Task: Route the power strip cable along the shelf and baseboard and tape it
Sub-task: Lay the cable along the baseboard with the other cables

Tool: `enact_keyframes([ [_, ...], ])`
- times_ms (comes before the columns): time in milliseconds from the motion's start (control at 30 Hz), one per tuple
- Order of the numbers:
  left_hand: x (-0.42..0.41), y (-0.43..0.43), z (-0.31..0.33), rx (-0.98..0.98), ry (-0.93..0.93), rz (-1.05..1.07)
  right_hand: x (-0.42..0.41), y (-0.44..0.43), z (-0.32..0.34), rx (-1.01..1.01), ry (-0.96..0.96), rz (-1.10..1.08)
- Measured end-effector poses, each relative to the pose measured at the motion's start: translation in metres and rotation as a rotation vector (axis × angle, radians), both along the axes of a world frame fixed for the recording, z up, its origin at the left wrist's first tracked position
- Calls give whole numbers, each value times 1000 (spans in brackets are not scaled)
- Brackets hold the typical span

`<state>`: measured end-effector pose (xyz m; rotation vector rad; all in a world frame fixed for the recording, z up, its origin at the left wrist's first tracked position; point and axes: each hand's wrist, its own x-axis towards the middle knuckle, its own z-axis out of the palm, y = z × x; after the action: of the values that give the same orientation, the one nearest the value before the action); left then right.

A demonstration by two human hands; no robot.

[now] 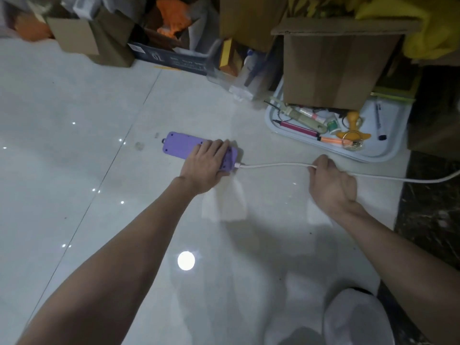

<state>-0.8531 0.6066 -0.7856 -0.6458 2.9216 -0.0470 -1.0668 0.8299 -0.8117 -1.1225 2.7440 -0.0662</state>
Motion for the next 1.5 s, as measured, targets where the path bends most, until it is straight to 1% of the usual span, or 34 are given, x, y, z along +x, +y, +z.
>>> enact_keyframes([
  [67,-8,-5,5,-37,-57,-4,0,1,-1,-9,20,10],
  [233,-13,5,2,-87,-52,86,-1,4,-2,-36,30,15],
  [300,-8,11,-4,-81,-9,54,-2,4,-4,-24,23,10],
  [433,1,16,-12,-16,-42,-28,-2,1,-8,-21,17,-11],
  [500,4,15,-16,-28,-55,-42,1,-2,-10,-37,9,-40],
  [567,8,13,-18,-60,-26,-89,5,-5,-7,-51,-32,-54],
  [633,10,9,-20,-89,1,-114,10,-3,-2,-119,-88,-34],
  [700,3,2,-19,-110,-23,-73,12,5,1,-228,-118,-73],
  [800,-16,-5,-15,-97,-49,-37,10,25,-6,-364,-133,-249],
  [900,-38,-14,-13,-53,-32,-6,4,46,-14,-437,-36,-380],
  [1000,-49,-19,-13,2,-42,58,-11,69,-16,-338,110,-508],
  [1067,-51,-26,-18,28,-90,95,-27,83,-18,-239,144,-498],
  [1167,-55,-33,-21,30,-113,159,-50,94,-27,-92,57,-430],
  [1233,-63,-24,-18,47,-101,266,-60,95,-31,-74,17,-408],
  [1267,-69,-16,-18,59,-69,346,-61,94,-32,-90,3,-403],
  [1300,-76,-3,-17,71,-8,419,-61,93,-33,-108,-11,-397],
  [1333,-84,12,-17,89,79,448,-60,91,-33,-123,-19,-393],
  [1367,-94,30,-18,133,187,423,-60,91,-34,-134,-32,-395],
  [1400,-106,51,-17,200,288,338,-60,91,-32,-142,-52,-400],
  [1433,-119,75,-15,271,350,189,-60,93,-30,-157,-81,-404],
  [1500,-145,125,-13,320,366,-217,-61,100,-23,-228,-130,-418],
])
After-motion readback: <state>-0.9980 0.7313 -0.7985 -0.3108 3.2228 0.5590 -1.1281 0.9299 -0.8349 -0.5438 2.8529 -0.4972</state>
